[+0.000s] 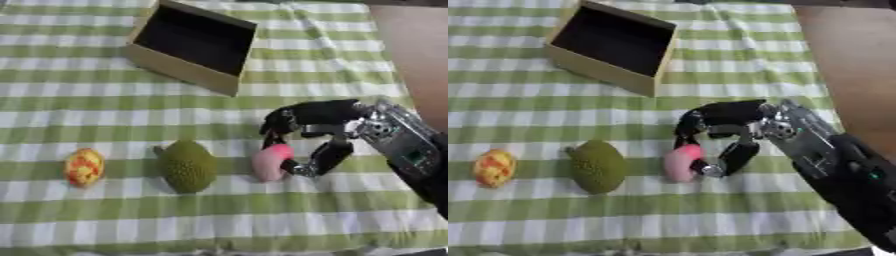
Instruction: Pick up objects on the table and place them in the box.
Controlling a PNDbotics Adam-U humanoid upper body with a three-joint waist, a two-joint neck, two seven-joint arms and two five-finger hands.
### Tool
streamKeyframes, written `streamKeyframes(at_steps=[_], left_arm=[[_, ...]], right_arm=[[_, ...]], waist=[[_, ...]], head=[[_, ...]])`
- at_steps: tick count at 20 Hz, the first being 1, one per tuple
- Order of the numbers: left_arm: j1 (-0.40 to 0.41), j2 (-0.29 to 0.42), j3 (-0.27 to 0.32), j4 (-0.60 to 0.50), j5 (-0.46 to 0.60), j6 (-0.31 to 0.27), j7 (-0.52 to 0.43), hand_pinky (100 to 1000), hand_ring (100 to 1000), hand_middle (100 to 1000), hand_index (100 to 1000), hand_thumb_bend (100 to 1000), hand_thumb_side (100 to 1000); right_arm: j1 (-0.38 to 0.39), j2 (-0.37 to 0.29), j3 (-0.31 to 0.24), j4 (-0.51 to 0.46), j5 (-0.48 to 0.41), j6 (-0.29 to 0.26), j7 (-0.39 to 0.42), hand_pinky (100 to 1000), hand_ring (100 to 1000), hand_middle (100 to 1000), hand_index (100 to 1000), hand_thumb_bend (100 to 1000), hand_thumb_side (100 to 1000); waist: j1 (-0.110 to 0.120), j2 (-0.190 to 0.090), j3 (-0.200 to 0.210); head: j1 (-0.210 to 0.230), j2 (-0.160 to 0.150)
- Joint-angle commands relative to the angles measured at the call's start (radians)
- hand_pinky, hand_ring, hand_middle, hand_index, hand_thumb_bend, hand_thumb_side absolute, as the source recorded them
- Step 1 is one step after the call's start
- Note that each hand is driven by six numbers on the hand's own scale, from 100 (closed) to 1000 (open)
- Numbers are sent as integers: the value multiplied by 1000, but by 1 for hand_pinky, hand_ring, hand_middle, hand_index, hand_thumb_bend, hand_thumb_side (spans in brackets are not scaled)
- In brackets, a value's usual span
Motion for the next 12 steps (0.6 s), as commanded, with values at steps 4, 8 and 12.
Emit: streamKeyframes(at_steps=[4,8,12], left_arm=[[-5,13,5,-17,6,3,-1,662,771,725,862,100,576],[-5,14,6,-17,7,3,1,663,771,725,862,100,576],[-5,15,5,-17,7,3,0,663,771,724,862,100,575]], right_arm=[[-4,-48,-38,-90,-105,-84,140,944,795,371,715,100,282],[-22,-55,-70,-136,-203,-38,153,943,793,358,710,100,221],[-67,-59,-91,-164,-283,-6,166,933,780,336,690,100,215]], waist=[[-1,-23,-2],[0,-24,-4],[0,-24,-4]], head=[[4,-3],[4,-2],[3,-3]])
